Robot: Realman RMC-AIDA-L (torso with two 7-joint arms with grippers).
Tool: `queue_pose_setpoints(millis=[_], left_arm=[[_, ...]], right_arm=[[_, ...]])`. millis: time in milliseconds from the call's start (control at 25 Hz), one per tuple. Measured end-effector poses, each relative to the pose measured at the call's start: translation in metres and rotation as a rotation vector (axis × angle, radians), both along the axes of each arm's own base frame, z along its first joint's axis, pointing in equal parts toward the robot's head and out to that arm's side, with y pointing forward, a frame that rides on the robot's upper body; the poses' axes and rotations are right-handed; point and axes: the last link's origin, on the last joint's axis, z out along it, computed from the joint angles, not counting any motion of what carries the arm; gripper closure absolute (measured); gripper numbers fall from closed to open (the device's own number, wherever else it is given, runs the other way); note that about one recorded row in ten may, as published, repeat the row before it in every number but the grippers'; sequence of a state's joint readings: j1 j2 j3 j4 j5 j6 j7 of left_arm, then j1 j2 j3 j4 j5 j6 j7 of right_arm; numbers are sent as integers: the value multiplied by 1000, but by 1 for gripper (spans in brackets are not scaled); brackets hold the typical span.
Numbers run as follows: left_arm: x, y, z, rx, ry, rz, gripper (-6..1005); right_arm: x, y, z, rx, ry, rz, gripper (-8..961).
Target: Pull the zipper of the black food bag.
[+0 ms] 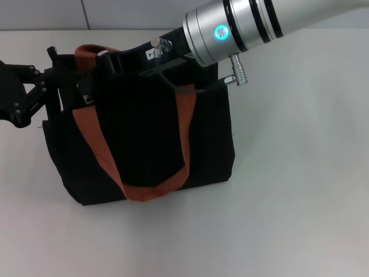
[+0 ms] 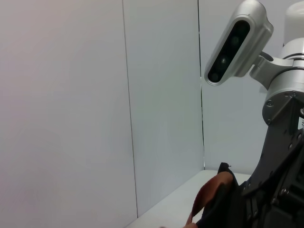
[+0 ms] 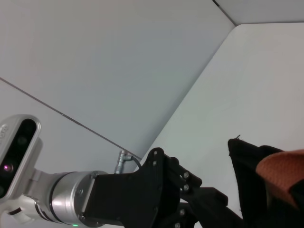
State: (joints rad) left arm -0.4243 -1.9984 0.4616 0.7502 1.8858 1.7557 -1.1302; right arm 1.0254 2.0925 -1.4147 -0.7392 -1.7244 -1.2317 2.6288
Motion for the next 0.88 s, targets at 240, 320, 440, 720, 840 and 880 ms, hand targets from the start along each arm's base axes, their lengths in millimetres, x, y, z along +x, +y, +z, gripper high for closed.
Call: queue_pose_setpoints(millis=[240,320,440,720,840,880], left_arm=[[0,0,0,1,-1,-2,958],[0,0,0,2,-3,-3,958],[1,0,1,4,-5,-5,958],[1,0,1,4,-8,-8,959],[1,0,1,4,-8,-8,959],[1,0,1,4,-8,-8,959]], right_arm=[[0,-1,0,-8,6,-9,841],[0,-1,0,-12,8,-12,841],[1,-2,0,-13,8,-17,840],[-1,-2,-2,-15,-2,-14,840],[1,-1,-1,-13,0,-24,841],[5,0,1,-12,0,-33,841]])
